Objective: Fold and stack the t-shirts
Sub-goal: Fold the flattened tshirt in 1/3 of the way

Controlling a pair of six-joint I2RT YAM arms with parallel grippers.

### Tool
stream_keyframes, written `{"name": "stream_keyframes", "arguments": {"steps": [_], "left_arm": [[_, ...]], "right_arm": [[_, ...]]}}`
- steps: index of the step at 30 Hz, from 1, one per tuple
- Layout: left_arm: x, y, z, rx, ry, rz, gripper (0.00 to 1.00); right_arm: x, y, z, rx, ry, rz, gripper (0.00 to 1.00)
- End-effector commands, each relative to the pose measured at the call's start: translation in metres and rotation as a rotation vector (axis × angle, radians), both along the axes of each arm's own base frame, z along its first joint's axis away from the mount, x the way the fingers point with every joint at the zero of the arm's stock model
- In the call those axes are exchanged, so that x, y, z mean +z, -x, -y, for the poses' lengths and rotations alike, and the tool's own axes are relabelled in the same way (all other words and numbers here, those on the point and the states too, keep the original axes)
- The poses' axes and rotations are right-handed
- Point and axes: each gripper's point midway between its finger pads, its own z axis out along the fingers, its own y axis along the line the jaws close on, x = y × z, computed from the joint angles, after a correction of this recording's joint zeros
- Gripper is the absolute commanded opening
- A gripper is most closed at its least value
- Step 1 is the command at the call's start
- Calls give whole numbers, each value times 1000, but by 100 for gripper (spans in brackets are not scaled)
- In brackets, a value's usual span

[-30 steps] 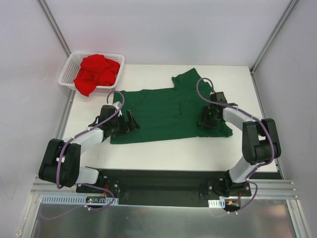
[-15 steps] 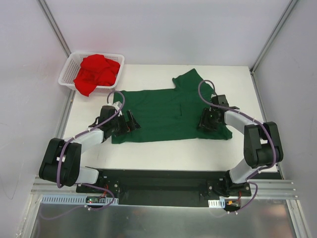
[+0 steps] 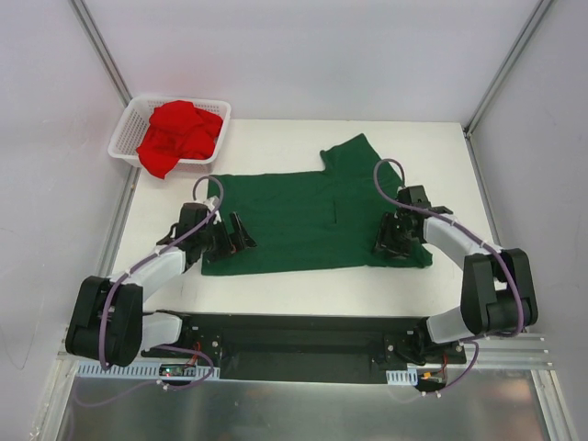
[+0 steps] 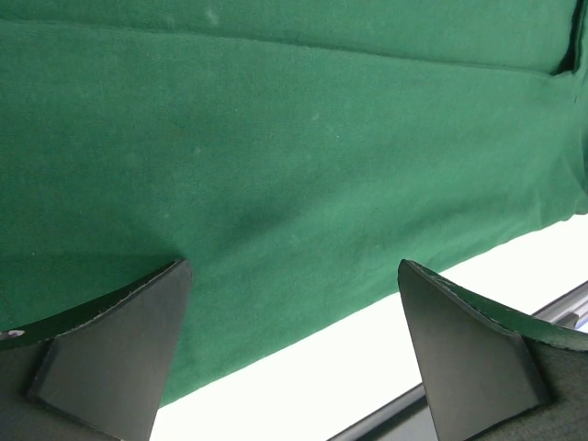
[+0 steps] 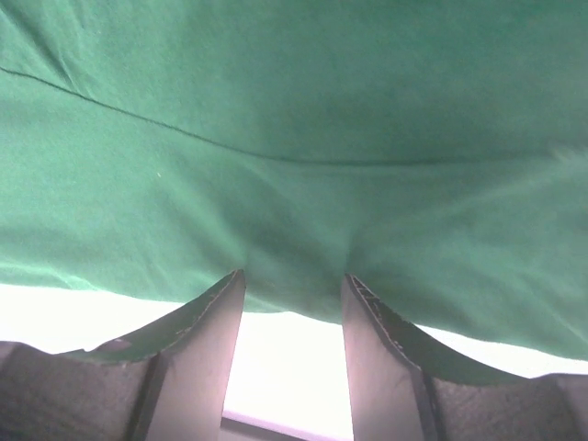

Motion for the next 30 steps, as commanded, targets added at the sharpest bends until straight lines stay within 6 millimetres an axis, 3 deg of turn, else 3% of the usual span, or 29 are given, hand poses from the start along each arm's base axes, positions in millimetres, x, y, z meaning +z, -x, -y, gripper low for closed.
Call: {"name": "stream_keyframes", "arguments": {"steps": [1, 7, 17, 24, 30], "left_arm": [[-8, 27, -10, 2, -26, -83, 97], [-5, 30, -15, 11, -28, -77, 97], [-3, 27, -16, 14, -34, -72, 97], [-2, 25, -17, 17, -33, -69, 97], [-3, 25, -17, 16, -34, -69, 97]], "right_arm": [[9, 15, 6, 0, 27, -10, 50], [12, 23, 6, 1, 17, -9, 50], [30, 9, 12, 0, 51, 84, 50], [38, -21, 10, -10, 53, 179, 50], [27, -49, -4, 1, 4, 199, 50]]}}
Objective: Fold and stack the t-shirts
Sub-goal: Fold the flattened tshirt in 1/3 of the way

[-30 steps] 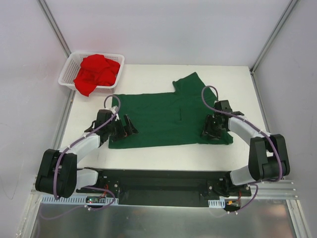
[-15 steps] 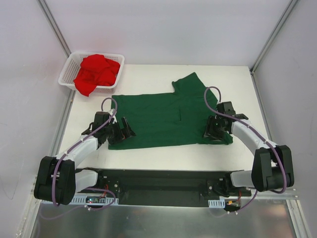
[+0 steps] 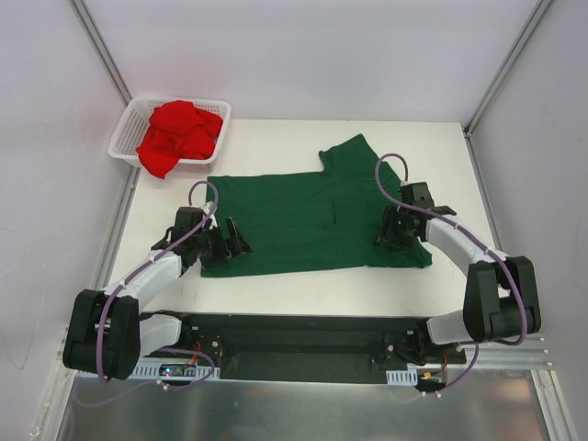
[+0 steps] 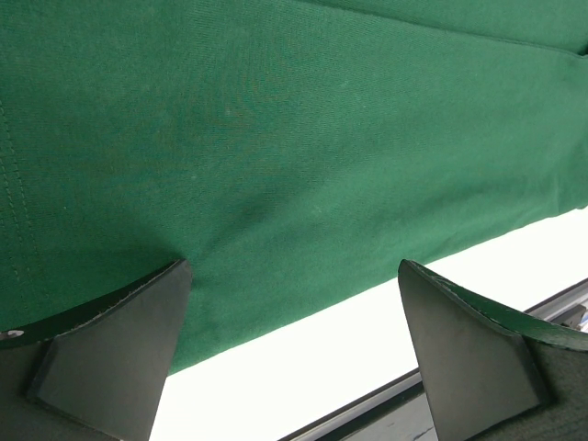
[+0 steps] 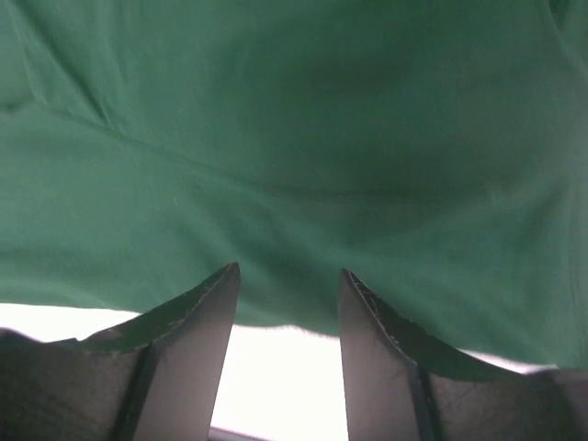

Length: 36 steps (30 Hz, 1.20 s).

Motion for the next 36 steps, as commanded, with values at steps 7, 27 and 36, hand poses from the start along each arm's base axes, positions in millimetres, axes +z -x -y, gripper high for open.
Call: {"name": "stream_keyframes", "arguments": {"steps": [7, 27, 36], "left_arm": [[-1, 4, -6, 8, -12, -14, 97], [3, 2, -12, 32, -14, 5, 97], [4, 1, -13, 35, -15, 6, 97]], "right_arm": [[-9, -39, -28, 17, -135, 57, 50], [-23, 35, -26, -22, -199, -32, 50], [-10, 60, -20, -30, -190, -34, 51]]}}
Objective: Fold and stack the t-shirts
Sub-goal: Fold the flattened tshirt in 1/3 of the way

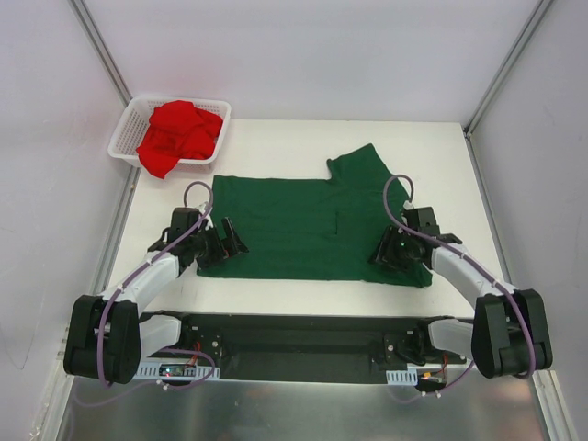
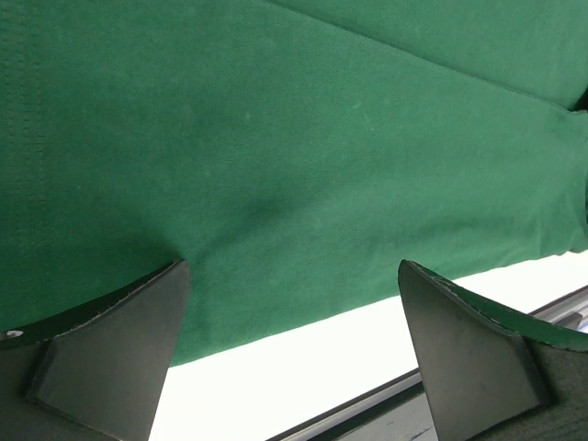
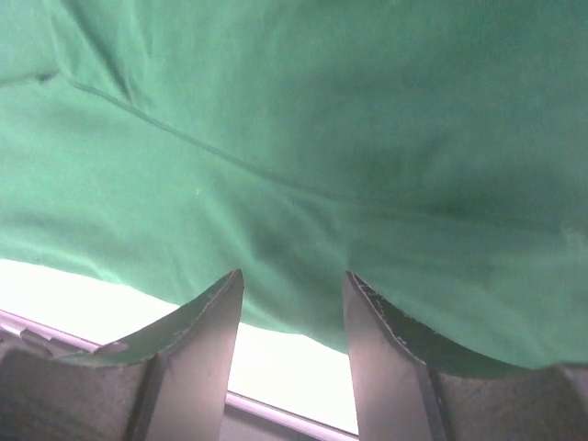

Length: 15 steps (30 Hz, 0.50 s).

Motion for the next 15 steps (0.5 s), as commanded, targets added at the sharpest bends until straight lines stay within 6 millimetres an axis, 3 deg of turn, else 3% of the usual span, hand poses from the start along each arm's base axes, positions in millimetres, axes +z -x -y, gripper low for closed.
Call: {"name": "stream_keyframes", "arguments": {"steps": [1, 7, 13, 15], "left_arm": [[1, 1, -5, 6, -11, 9, 97], [6, 0, -4, 1, -5, 29, 97], [28, -12, -2, -3, 4, 107, 97], [29, -14, -2, -5, 2, 112, 97]], "right_arm": [[10, 15, 2, -8, -10, -12, 51], [24, 18, 6, -10, 11, 18, 52], [52, -13, 11, 15, 63, 115, 53], [49, -22, 11, 26, 83, 108, 53]]}}
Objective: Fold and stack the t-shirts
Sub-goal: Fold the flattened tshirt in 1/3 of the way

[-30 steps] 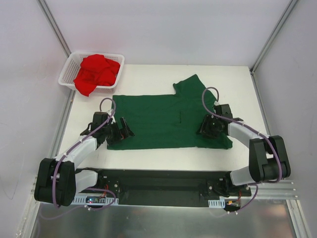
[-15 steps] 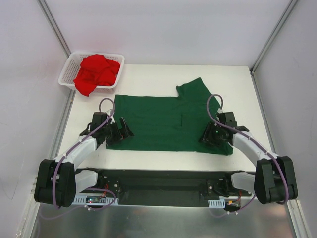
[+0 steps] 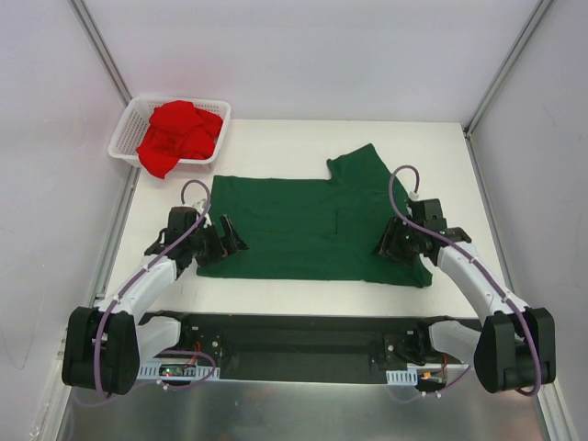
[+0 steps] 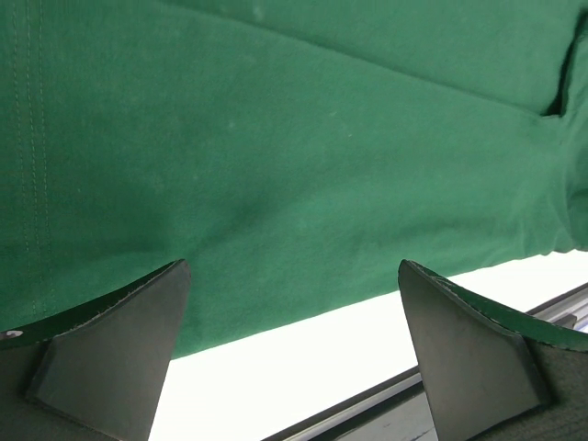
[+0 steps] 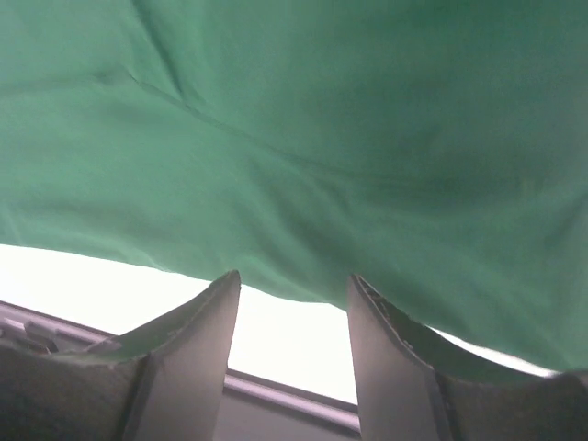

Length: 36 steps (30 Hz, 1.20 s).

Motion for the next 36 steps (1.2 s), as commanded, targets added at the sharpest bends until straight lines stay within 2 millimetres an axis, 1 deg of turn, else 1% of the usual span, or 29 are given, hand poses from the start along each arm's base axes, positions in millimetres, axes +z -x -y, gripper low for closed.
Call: {"name": "stream_keyframes", "arguments": {"steps": [1, 4, 6, 7, 10, 11, 16, 19, 23, 26, 29, 30, 36], "left_arm": [[16, -12, -2, -4, -4, 60, 97], [14, -15, -2, 3, -4, 68, 97], [12, -16, -2, 6, -2, 71, 97], [10, -17, -2, 7, -3, 71, 97], [2, -18, -2, 7, -8, 54, 97], [-3, -17, -2, 9, -10, 40, 97], [-12, -17, -2, 13, -6, 6, 97], [-18, -14, 1, 16, 13, -35, 97], [-27, -1, 4, 24, 45, -84, 97], [-29, 8, 4, 33, 57, -92, 97], [-26, 12, 5, 38, 70, -87, 97], [-28, 16, 5, 38, 68, -103, 97], [-21, 29, 3, 39, 69, -110, 97]], "right_arm": [[18, -36, 2, 19, 47, 84, 53], [7, -50, -2, 14, 38, 72, 53], [1, -55, -6, 17, 21, 60, 53], [-9, -57, -7, 16, 23, 37, 53], [-25, -58, -9, 18, 18, -1, 53], [-29, -56, -11, 23, 10, -12, 53], [-41, -49, -13, 26, -1, -53, 52], [-41, -42, -14, 27, -15, -74, 52], [-40, -29, -16, 31, -40, -99, 52], [-39, -19, -16, 29, -49, -111, 52], [-38, -8, -17, 24, -64, -126, 52], [-38, -4, -16, 22, -62, -132, 52], [-26, 9, -9, 28, -37, -110, 53]]}}
